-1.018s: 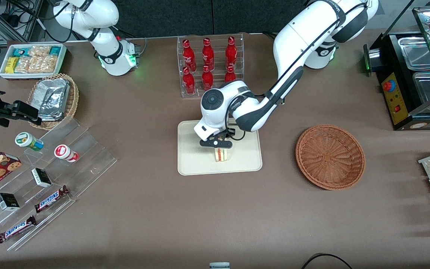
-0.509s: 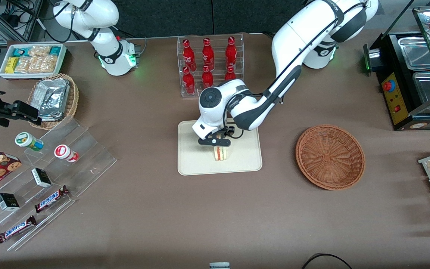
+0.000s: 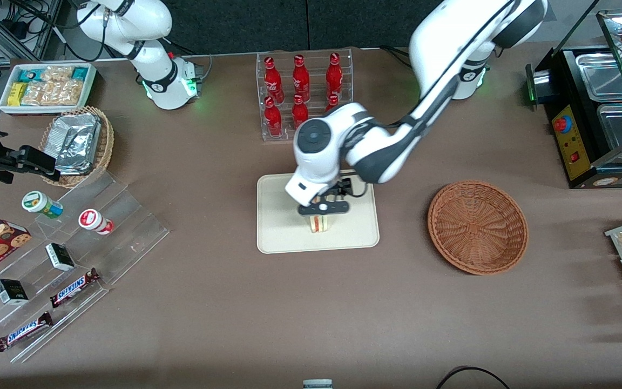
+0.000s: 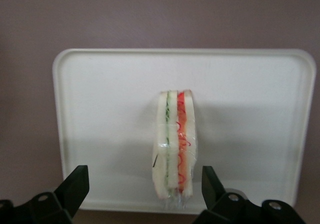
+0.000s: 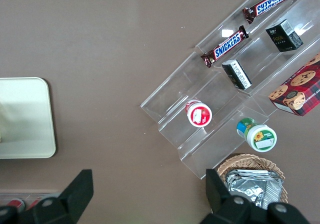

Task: Place sandwich from basket to tray

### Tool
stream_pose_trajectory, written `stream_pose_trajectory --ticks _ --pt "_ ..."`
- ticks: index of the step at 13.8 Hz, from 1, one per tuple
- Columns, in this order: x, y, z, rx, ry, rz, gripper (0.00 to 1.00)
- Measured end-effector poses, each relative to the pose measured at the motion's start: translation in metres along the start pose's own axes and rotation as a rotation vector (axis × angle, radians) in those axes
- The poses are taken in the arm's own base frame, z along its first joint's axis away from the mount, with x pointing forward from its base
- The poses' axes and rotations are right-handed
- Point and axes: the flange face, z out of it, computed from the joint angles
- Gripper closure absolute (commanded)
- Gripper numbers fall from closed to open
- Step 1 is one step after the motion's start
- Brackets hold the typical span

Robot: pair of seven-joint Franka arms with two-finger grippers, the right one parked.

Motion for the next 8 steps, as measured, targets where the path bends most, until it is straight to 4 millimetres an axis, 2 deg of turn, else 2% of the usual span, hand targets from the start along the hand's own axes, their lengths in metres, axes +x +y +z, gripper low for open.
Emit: stream_pose_trajectory --ticks 2,4,6,8 --pt "0.029 -0.051 -0.059 0.001 0.006 -0.085 0.00" --pt "0.043 -0.094 -0.104 0.030 0.014 -0.147 0.00" --pt "0.052 -0.133 -0.132 0.050 0.000 -0.156 0.00" --pt "0.065 -0.171 -0.147 0.038 -0.044 -0.139 0.00"
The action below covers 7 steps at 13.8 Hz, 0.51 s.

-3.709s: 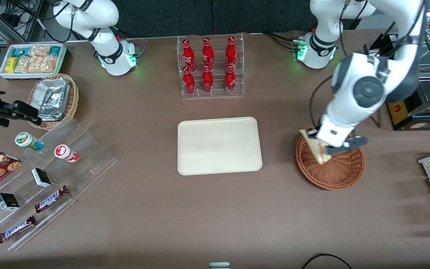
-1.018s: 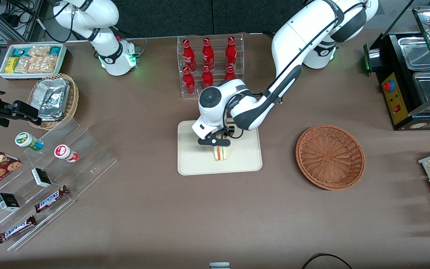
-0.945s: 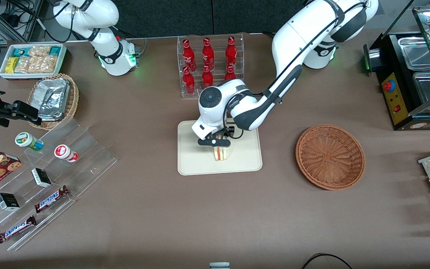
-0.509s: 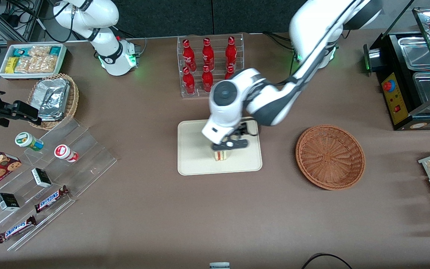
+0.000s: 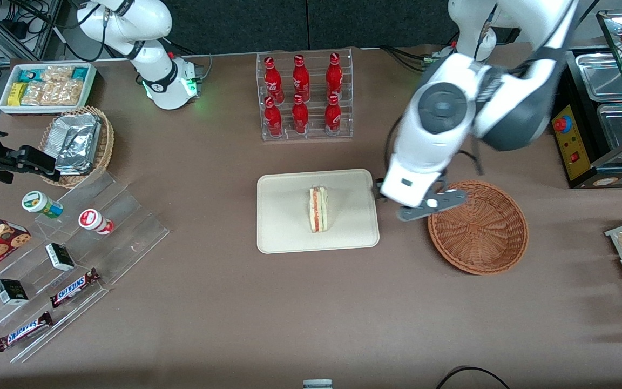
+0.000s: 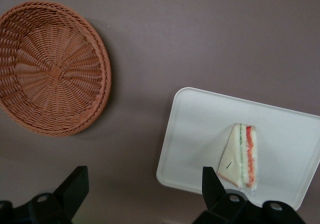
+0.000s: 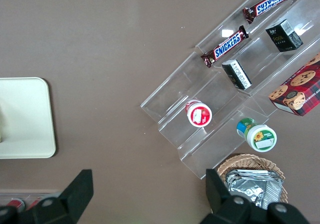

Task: Place sandwich from basket to tray

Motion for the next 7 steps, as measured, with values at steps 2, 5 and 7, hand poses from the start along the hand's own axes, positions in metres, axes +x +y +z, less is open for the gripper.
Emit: stream_pose_trajectory --ticks 2,5,7 --pt "0.015 -0.033 -0.012 0.002 -0.015 0.017 0.00" --pt "0.025 -0.077 -0.032 0.031 -0.034 0.070 0.00" --pt "0.030 -0.113 -0.043 0.060 -0.063 0.129 0.00"
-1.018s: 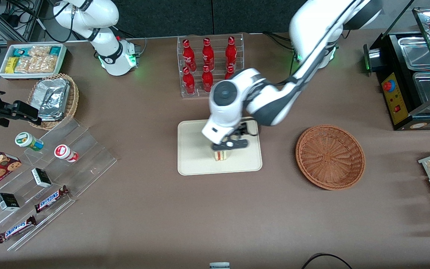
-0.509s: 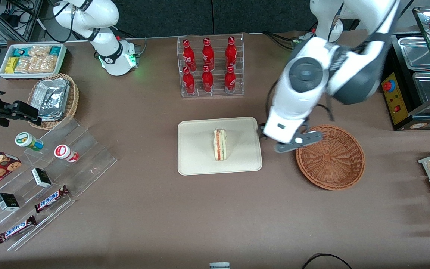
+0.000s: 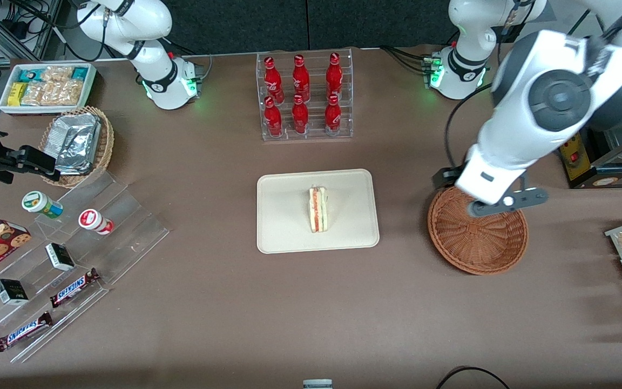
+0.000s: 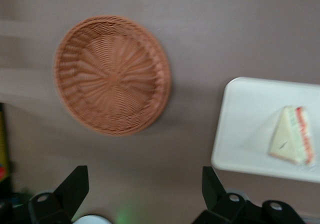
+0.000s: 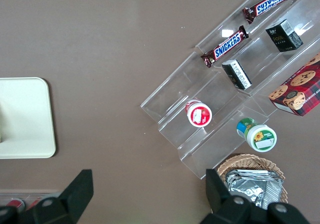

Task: Place sandwich from basket to tray

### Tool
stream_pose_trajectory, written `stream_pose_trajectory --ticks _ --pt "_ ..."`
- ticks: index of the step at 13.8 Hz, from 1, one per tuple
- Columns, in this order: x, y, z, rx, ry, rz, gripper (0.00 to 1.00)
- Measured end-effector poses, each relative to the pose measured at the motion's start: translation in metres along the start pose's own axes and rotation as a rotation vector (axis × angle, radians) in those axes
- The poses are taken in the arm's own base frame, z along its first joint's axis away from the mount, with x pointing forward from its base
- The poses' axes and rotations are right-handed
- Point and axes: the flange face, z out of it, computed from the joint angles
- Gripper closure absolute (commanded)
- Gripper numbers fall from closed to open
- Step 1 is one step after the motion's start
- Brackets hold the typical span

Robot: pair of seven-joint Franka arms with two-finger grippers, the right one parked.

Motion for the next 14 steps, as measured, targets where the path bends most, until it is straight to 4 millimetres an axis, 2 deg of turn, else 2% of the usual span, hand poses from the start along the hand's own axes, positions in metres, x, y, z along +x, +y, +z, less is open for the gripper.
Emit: stream_pose_trajectory --ticks 4,9,11,14 --pt "0.005 -0.088 -0.016 0.004 -0.046 0.096 0.00" --pt "-0.004 -0.180 -0.037 -0.088 -0.058 0.119 0.00" --pt "-0.011 -0.191 -0.044 -0.091 -0.046 0.114 0.00" --pt "-0.014 -0.182 -0.046 -0.088 -0.044 0.129 0.00"
